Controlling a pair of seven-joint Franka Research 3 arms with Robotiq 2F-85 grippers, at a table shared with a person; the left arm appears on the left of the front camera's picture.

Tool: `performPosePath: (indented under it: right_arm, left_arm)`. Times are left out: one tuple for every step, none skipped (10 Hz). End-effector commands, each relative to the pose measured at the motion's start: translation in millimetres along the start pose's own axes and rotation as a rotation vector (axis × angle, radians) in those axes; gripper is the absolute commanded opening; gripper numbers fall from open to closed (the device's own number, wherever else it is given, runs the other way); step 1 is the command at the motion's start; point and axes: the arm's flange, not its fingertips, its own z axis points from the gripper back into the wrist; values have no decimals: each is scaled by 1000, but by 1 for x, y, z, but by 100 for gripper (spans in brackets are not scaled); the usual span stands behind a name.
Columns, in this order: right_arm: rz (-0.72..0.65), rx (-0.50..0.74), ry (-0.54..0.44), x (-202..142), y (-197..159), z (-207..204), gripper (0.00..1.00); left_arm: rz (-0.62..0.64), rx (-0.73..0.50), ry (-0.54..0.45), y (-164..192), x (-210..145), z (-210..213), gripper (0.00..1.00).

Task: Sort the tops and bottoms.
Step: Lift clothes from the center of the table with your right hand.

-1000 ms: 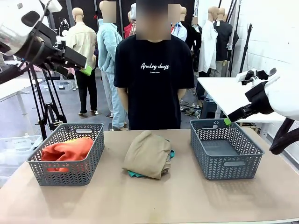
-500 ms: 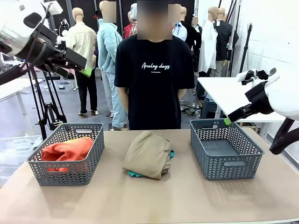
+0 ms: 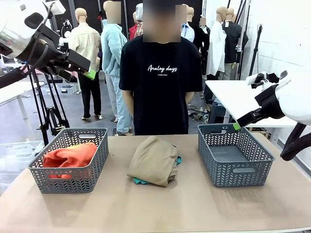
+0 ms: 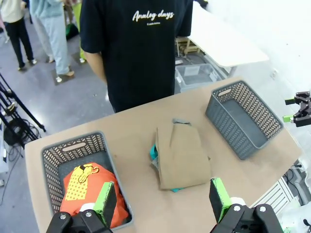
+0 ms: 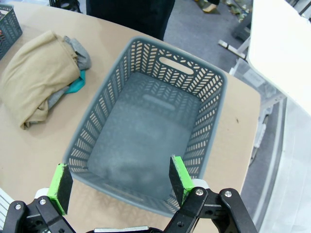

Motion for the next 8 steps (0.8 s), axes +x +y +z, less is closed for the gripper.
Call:
performPosePath:
  right_arm:
    - [-13, 17, -9, 0, -1, -3, 100]
    - [-13, 17, -9, 0, -1, -3, 100]
    - [-13, 17, -9, 0, -1, -3, 100]
    - [-13, 17, -9, 0, -1, -3, 100]
    - [-13, 17, -9, 0, -1, -3, 100]
    - [-13, 17, -9, 0, -1, -3, 100]
    - [-13, 17, -9, 0, -1, -3, 100]
    - [-13, 17, -9, 0, -1, -3, 100]
  left_arm:
    - [-2, -21, -2, 1, -1, 1, 100]
    - [-2, -21, -2, 1, -1, 1, 100]
    - [-2, -21, -2, 1, -1, 1, 100]
    - [-2, -21, -2, 1, -1, 1, 100]
    - [-2, -21, -2, 1, -1, 1, 100]
    - [-2, -21, -2, 1, -1, 1, 100]
    - [-2, -21, -2, 1, -1, 1, 100]
    - [-2, -21, -2, 1, -1, 1, 100]
